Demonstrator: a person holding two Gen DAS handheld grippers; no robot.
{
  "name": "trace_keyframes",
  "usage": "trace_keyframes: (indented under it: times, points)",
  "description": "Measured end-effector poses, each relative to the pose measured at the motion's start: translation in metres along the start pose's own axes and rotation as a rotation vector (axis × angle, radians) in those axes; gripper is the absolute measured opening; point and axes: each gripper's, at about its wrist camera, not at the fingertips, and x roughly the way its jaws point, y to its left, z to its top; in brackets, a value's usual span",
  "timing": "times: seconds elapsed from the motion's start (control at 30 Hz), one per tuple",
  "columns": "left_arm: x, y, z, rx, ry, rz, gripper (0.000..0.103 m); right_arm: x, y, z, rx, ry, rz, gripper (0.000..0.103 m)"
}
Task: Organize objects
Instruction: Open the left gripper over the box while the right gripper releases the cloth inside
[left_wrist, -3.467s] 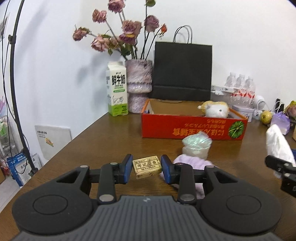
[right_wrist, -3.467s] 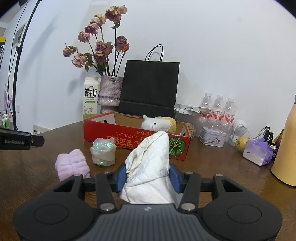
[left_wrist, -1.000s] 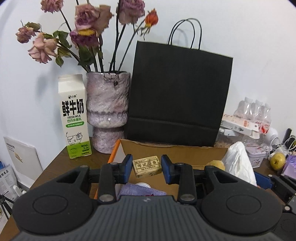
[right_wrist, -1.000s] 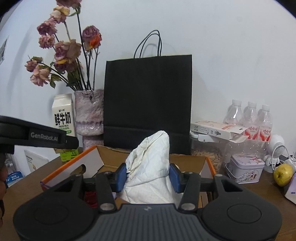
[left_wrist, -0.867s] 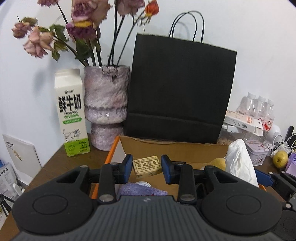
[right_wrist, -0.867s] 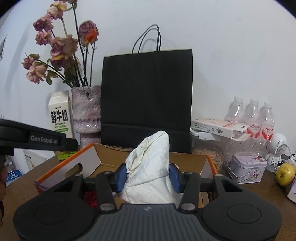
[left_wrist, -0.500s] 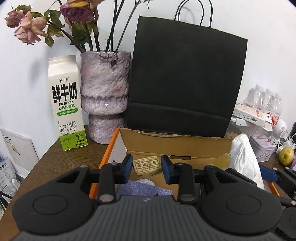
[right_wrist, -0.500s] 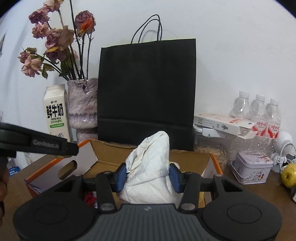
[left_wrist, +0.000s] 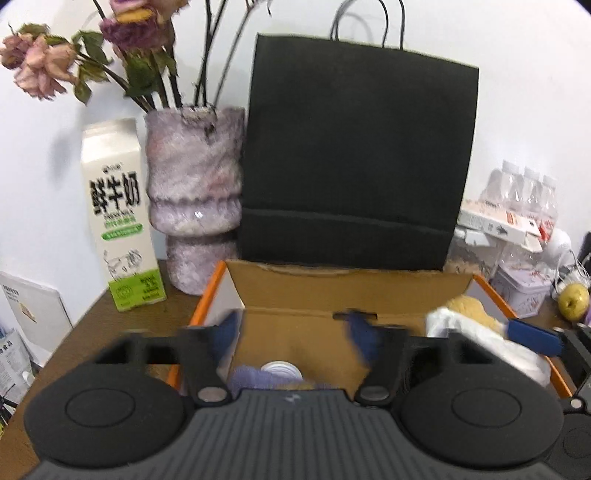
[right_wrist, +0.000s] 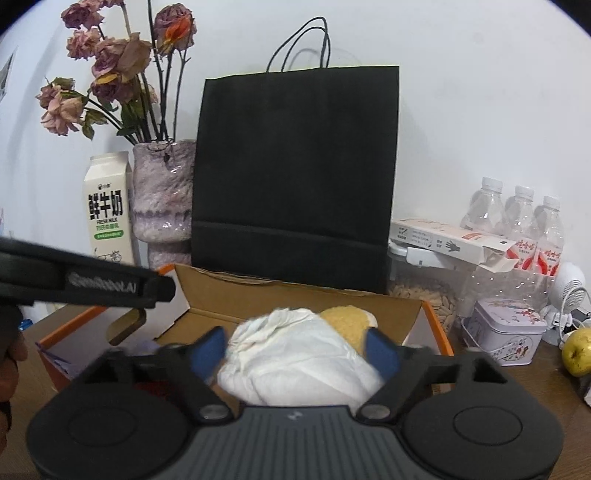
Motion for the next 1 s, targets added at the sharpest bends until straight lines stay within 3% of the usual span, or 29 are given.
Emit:
trace_keyframes:
  times: [0.03,0.1,0.37,1.0]
  points:
    - [-0.002,0.0,0.0,-0.003,-0.02,0.014,0.103,0.0,-0.001,0.0,0.004,-0.002,-0.014,0.103]
    - [-0.005,-0.002,0.0,-0.001,-0.05,0.034,0.103,0.001,-0.002,0.0,0.009,0.0,-0.036,0.103]
    - [-0.004,-0.003,0.001,0.004,-0.033,0.031,0.103,-0.003,-0.003,0.002,0.013,-0.002,-0.027,0.103]
    - [-0.028,-0.002,0.004,-0.022,-0.074,0.019,0.103,-0.024,-0.003,0.004,0.018,-0.011,-0.036,0.103]
